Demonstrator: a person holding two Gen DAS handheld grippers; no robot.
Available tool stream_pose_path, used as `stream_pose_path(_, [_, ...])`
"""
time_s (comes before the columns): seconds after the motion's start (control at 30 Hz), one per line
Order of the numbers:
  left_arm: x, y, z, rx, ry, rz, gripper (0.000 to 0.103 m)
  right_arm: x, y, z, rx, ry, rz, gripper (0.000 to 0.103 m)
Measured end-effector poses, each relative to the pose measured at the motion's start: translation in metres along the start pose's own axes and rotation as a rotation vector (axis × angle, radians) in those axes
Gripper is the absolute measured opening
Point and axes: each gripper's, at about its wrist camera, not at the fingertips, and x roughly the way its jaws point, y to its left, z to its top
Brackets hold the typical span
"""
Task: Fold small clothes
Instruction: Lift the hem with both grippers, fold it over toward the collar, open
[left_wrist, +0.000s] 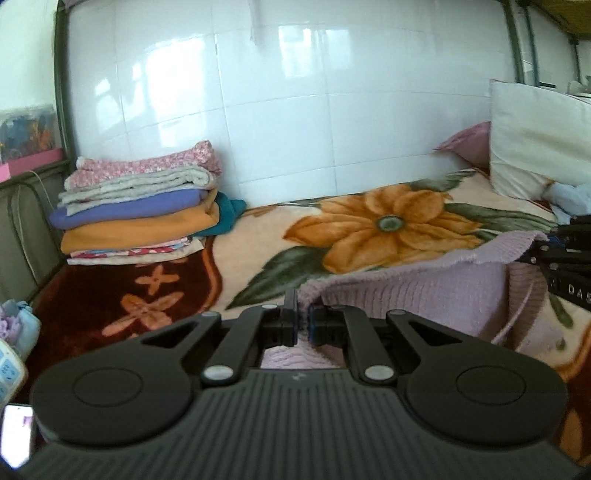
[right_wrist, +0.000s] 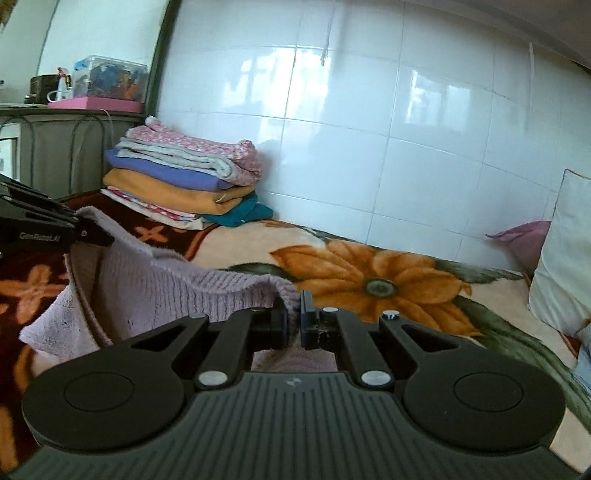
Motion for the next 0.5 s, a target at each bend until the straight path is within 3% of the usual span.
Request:
stream_pose_path(0.23, [0.065, 0.007, 0.014, -0.074, 0.043, -0.006, 0.009, 0.078, -0.008, -0.001, -0.001, 0.057, -0.033, 0.006])
stream_pose_path(0.5, [0.14, 0.008, -0.014, -0.072, 0.13, 0.009, 0.009, 0.158, -0.005, -0.036, -0.009, 0.174, -0.035, 0.006])
